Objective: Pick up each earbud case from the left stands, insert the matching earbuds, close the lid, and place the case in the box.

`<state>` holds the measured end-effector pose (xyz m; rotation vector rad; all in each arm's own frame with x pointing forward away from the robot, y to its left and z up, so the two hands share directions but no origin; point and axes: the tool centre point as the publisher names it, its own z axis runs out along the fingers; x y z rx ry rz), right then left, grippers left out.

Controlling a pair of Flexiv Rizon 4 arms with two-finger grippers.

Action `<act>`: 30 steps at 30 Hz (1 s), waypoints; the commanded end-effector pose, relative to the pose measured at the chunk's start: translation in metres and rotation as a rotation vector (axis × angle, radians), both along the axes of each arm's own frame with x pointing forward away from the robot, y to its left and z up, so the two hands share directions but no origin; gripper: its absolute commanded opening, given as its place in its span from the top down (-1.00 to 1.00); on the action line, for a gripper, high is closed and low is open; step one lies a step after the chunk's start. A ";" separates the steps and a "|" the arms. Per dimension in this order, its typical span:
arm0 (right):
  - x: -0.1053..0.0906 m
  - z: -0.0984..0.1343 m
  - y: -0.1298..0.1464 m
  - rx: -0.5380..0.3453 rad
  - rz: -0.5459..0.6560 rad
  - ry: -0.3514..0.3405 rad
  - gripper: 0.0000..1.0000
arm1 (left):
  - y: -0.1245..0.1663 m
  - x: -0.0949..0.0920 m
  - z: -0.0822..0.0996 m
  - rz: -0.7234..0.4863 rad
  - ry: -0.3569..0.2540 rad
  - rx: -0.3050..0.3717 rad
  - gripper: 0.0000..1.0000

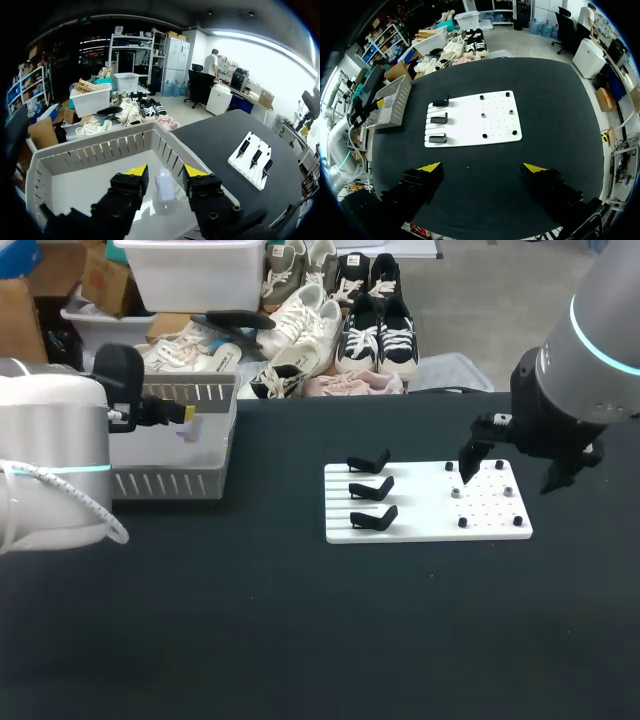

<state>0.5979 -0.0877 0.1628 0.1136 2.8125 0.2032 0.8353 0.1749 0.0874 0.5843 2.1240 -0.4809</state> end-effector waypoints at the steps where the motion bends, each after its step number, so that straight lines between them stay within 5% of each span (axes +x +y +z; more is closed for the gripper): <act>1: -0.002 0.000 -0.001 0.001 -0.001 -0.003 -1.00 | -0.002 -0.008 0.002 0.014 -0.026 -0.004 -1.00; 17: -0.002 0.000 -0.001 0.001 -0.001 -0.003 -1.00 | -0.024 -0.030 0.040 -0.070 -0.182 -0.064 -1.00; 30: -0.002 0.000 -0.001 0.001 -0.001 -0.003 -1.00 | -0.102 -0.070 0.065 -0.342 -0.286 -0.159 -1.00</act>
